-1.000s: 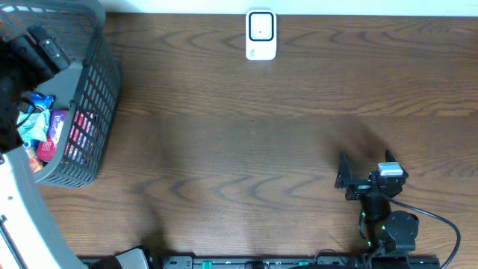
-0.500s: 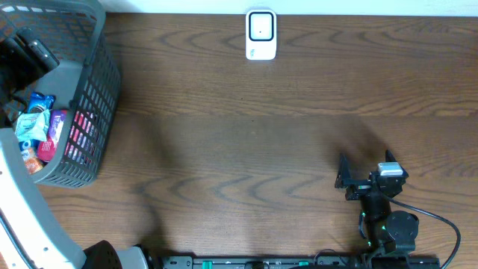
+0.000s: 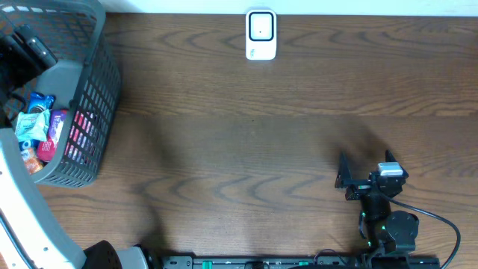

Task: Scan the item barcode
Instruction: 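Grasp the purple-pink candy bag in the basket with the left gripper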

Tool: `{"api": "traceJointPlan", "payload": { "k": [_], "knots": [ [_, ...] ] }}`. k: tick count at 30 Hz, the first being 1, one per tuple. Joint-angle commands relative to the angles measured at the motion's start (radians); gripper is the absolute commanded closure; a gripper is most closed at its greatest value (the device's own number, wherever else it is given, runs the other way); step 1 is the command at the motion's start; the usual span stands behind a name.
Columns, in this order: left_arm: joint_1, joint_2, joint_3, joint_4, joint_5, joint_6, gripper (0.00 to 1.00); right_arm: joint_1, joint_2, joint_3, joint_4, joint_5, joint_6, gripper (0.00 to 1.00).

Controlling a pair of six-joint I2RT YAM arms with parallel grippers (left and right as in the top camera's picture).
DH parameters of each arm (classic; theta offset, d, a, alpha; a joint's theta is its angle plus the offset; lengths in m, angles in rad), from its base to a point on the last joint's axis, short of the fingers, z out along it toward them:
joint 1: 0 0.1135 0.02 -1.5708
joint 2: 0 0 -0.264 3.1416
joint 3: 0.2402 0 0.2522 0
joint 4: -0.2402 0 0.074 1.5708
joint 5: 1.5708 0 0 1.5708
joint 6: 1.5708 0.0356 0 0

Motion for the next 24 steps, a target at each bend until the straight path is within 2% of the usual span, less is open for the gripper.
{"api": "traceJointPlan", "payload": {
  "k": [1,9,16,18,24],
  "knots": [
    [0.003,-0.003,0.013,0.016,0.005,-0.01,0.02,0.0,-0.005,-0.002,-0.004,0.002,0.01,0.01],
    [0.003,-0.003,0.014,0.098,-0.012,-0.027,0.02,0.0,-0.005,-0.002,-0.004,0.002,0.01,0.01],
    [0.003,0.015,0.014,0.173,-0.203,-0.027,0.02,0.0,-0.005,-0.002,-0.004,0.002,0.01,0.01],
    [0.003,0.038,0.014,0.172,-0.262,-0.026,0.02,0.0,-0.005,-0.002,-0.004,0.002,0.01,0.01],
    [0.008,0.142,0.013,0.081,-0.304,-0.013,0.02,0.0,-0.005,-0.002,-0.004,0.002,0.01,0.01]
  ]
}}
